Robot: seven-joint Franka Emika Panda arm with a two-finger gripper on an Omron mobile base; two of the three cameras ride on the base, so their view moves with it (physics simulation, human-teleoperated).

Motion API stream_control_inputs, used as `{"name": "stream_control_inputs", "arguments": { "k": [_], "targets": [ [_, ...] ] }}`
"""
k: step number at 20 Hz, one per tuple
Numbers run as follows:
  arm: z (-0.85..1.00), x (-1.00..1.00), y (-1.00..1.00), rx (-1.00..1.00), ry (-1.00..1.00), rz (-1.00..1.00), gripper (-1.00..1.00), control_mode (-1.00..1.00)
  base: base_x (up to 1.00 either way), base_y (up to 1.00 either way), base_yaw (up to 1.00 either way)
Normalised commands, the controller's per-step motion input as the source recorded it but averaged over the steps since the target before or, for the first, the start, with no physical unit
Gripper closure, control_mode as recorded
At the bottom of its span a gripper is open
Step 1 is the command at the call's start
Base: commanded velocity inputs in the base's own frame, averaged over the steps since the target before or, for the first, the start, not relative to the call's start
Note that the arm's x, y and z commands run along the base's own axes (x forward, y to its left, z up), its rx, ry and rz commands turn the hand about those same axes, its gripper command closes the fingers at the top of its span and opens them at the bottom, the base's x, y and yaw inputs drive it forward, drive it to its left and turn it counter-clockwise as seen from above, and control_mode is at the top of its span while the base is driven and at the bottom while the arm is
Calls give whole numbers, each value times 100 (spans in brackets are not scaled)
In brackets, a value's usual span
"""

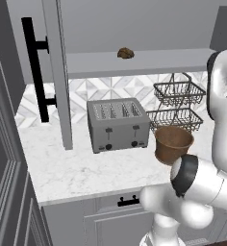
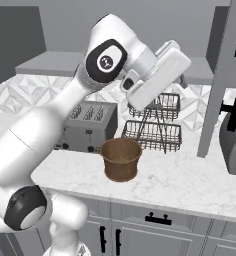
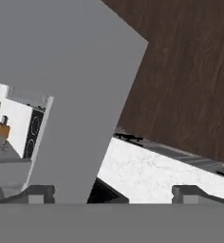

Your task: Open the cabinet, pick up the bread from the cabinet and place it in the basket. Then move the basket to the dining counter.

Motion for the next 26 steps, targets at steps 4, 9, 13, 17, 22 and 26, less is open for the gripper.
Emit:
{"name": "stream_control_inputs", "arguments": {
  "k": [4, 9, 13, 17, 22, 26],
  "targets": [
    [-12, -35, 100, 0, -19, 34, -100, -100, 0, 0, 0],
    [1, -36, 100, -11, 0, 38, -100, -100, 0, 0, 0],
    [22, -28, 100, -47, 26, 46, -100, -100, 0, 0, 0],
    [16, -37, 62, -58, 33, 59, -100, -100, 0, 0, 0],
    [14, -24, 37, -61, 40, 59, -100, -100, 0, 0, 0],
    [27, -10, 38, -63, 54, 50, -100, -100, 0, 0, 0]
  ]
}}
